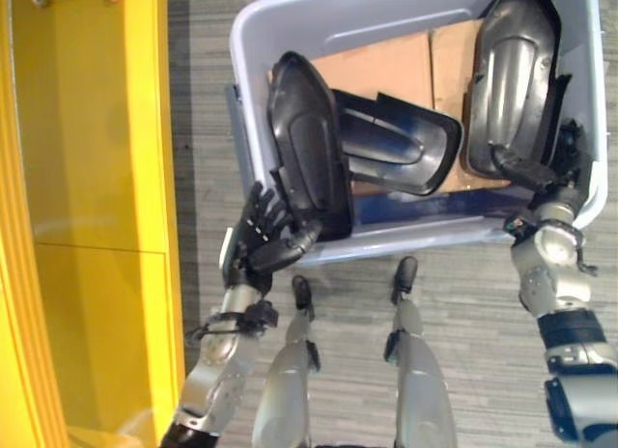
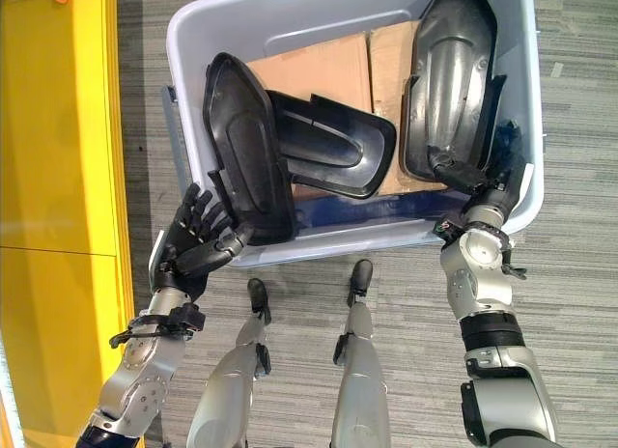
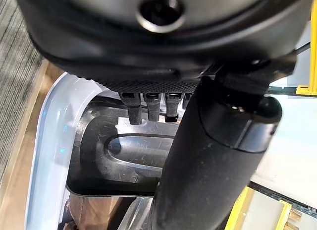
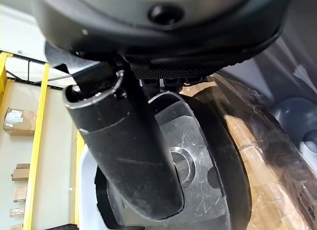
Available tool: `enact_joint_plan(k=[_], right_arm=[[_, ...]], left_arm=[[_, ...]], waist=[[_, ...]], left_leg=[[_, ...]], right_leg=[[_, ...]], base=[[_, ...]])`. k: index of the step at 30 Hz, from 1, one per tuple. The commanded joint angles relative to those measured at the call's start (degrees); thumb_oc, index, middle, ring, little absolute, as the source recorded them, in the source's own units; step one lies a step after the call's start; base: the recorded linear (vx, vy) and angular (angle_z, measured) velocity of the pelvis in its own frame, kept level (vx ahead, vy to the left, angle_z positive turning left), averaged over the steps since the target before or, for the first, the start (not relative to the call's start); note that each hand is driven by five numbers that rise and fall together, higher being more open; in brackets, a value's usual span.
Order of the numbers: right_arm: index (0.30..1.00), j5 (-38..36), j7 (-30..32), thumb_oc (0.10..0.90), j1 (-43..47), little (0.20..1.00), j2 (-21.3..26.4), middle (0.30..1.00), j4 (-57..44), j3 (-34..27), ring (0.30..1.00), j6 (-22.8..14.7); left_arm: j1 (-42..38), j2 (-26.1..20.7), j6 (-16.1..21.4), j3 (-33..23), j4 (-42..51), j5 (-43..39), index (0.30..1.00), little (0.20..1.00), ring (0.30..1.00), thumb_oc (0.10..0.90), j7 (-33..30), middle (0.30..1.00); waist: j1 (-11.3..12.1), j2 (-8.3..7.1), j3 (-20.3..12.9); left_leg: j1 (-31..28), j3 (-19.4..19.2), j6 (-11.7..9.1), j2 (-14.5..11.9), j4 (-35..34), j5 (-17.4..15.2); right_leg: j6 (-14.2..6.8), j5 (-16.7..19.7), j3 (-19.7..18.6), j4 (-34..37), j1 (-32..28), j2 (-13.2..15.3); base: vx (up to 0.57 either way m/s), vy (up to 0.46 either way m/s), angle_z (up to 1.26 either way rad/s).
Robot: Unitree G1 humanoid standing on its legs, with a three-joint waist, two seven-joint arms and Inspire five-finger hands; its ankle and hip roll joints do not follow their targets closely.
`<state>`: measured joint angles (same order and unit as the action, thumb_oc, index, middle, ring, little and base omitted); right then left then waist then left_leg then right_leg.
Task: Move parts from the plastic box to the shelf.
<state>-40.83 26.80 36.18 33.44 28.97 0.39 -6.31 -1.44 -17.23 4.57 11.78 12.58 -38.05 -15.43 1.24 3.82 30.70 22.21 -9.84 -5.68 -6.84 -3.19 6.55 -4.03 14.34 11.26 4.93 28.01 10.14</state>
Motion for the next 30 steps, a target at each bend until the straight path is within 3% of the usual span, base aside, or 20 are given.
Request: enact_joint_plan(k=[1, 13, 14, 15, 16, 19, 30], right_arm=[[1.0, -4.31, -0.94, 0.9, 7.31, 1.0, 0.03, 1.0, 5.54, 3.14, 1.0, 1.83], [1.0, 0.94, 0.44, 0.9, 14.71, 1.0, 2.24, 1.0, 12.05, 6.64, 1.0, 4.66], [0.789, 2.17, 0.13, 0.749, 15.03, 0.789, 2.77, 0.789, 12.25, 7.38, 0.789, 5.24], [0.3, 3.77, -0.32, 0.4, 15.57, 0.3, 3.64, 0.3, 13.63, 8.24, 0.3, 6.26], [0.3, 3.78, -0.41, 0.4, 15.77, 0.3, 3.72, 0.3, 13.76, 8.27, 0.3, 6.2], [0.3, 7.76, -1.07, 0.4, 17.37, 0.3, 5.37, 0.3, 16.35, 10.54, 0.3, 8.04], [0.3, 7.84, -2.05, 0.4, 16.35, 0.3, 3.94, 0.3, 16.96, 10.22, 0.3, 7.48]], left_arm=[[2.48, -4.1, 3.15, -0.45, 5.54, -2.21, 1.0, 1.0, 1.0, 0.9, -0.53, 1.0], [2.28, -4.65, 3.77, 0.43, 6.79, -2.33, 1.0, 1.0, 1.0, 0.9, -1.3, 1.0], [2.43, -4.68, 3.81, 0.41, 7.03, -2.15, 1.0, 1.0, 1.0, 0.9, -1.42, 1.0], [2.7, -4.86, 3.83, 0.45, 7.21, -1.87, 1.0, 1.0, 1.0, 0.9, -1.37, 1.0], [2.64, -4.82, 3.86, 0.42, 7.28, -1.85, 1.0, 1.0, 1.0, 0.9, -1.37, 1.0], [2.92, -5.11, 4.05, 0.3, 7.75, -1.25, 1.0, 1.0, 1.0, 0.9, -1.35, 1.0], [1.48, -4.97, 4.83, 0.07, 7.15, -1.99, 1.0, 1.0, 1.0, 0.9, -1.61, 1.0]], waist=[[1.81, -1.45, -0.91], [2.42, -1.43, -0.91], [2.47, -1.47, -0.91], [2.64, -1.44, -0.91], [2.55, -1.45, -0.91], [2.69, -1.38, -0.91], [2.4, -1.62, -0.91]], left_leg=[[2.5, 1.59, -0.74, -0.1, 3.68, -1.03], [9.03, 2.3, -0.38, 0.18, 5.66, -1.26], [10.0, 2.41, -0.34, 0.21, 5.96, -1.26], [10.04, 2.96, -0.54, 0.22, 6.17, -2.69], [11.24, 2.53, -0.19, 0.28, 6.38, -1.42], [12.05, 3.26, -0.32, 0.37, 6.94, -3.0], [12.48, 3.38, 0.02, 0.96, 7.13, -3.35]], right_leg=[[-4.86, -10.2, 0.14, -9.02, -1.16, 4.19], [-4.8, -9.9, -0.32, -10.22, 4.78, 4.38], [-4.76, -9.92, -0.24, -10.43, 5.62, 4.32], [-5.16, -11.29, -0.66, -10.91, 5.69, 4.19], [-4.73, -10.05, -0.24, -10.89, 6.76, 4.33], [-5.09, -11.65, -0.77, -11.81, 7.47, 4.22], [-5.05, -11.72, -1.08, -12.09, 8.33, 4.28]], base=[[0.0, 0.0, 0.0], [-0.01, 0.001, 0.03], [0.07, 0.005, 0.02], [0.0, 0.0, 0.0], [0.08, 0.003, 0.01], [0.02, 0.007, 0.06], [0.0, 0.006, 0.01]])
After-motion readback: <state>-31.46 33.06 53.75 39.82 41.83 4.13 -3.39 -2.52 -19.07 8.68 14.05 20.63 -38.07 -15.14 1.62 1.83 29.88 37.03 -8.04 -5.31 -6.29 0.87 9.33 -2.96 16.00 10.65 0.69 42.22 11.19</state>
